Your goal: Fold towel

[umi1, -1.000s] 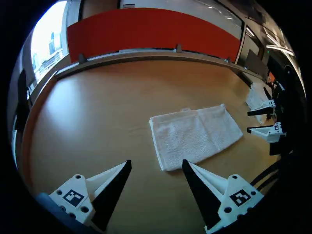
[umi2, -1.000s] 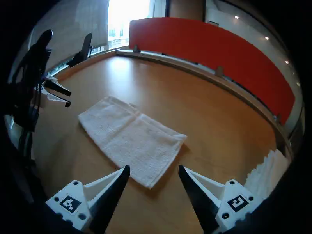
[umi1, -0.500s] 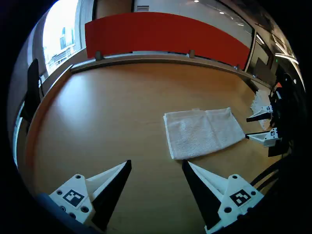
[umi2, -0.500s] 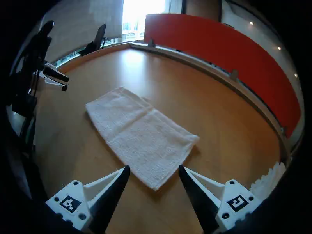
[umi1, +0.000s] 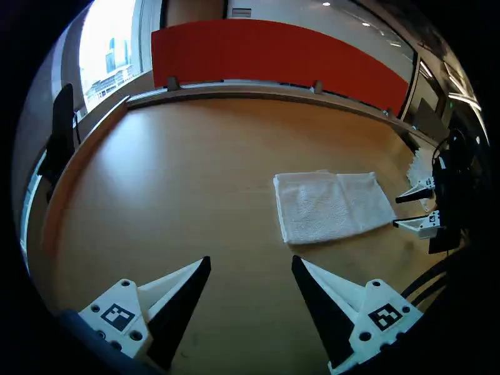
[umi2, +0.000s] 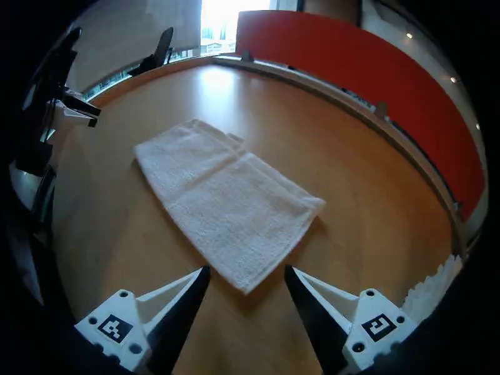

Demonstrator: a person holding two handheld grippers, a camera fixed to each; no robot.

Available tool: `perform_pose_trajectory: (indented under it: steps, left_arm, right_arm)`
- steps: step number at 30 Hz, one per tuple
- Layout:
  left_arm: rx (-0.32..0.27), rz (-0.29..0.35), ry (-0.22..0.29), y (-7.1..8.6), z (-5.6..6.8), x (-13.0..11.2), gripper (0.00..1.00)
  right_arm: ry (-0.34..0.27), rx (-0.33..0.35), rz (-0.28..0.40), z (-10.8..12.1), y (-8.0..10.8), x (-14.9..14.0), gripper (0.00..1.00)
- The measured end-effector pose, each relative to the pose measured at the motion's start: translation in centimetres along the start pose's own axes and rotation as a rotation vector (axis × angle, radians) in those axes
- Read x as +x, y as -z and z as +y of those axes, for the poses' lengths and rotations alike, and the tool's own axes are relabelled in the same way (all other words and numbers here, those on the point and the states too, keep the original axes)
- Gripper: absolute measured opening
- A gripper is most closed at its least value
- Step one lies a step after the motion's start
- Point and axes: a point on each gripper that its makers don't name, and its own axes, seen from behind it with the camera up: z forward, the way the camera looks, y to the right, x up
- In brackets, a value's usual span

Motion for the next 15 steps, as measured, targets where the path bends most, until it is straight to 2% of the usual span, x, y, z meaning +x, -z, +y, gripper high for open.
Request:
perform_pose_trajectory:
  steps: [5,10,15]
  left_arm:
    - [0.001,-0.003,0.005,0.2,-0.1,-0.3,0.97]
    - [0.002,-0.002,0.005,0.3,-0.1,-0.4,0.97]
    - [0.0,-0.002,0.003,0.3,0.0,-0.3,0.97]
  right_arm:
    - [0.001,0.014,-0.011,-0.1,-0.1,-0.7,0.8]
    - [0.002,0.034,-0.036,-0.3,-0.3,-1.5,0.65]
    - [0.01,0.037,-0.045,-0.2,-0.5,-1.8,0.61]
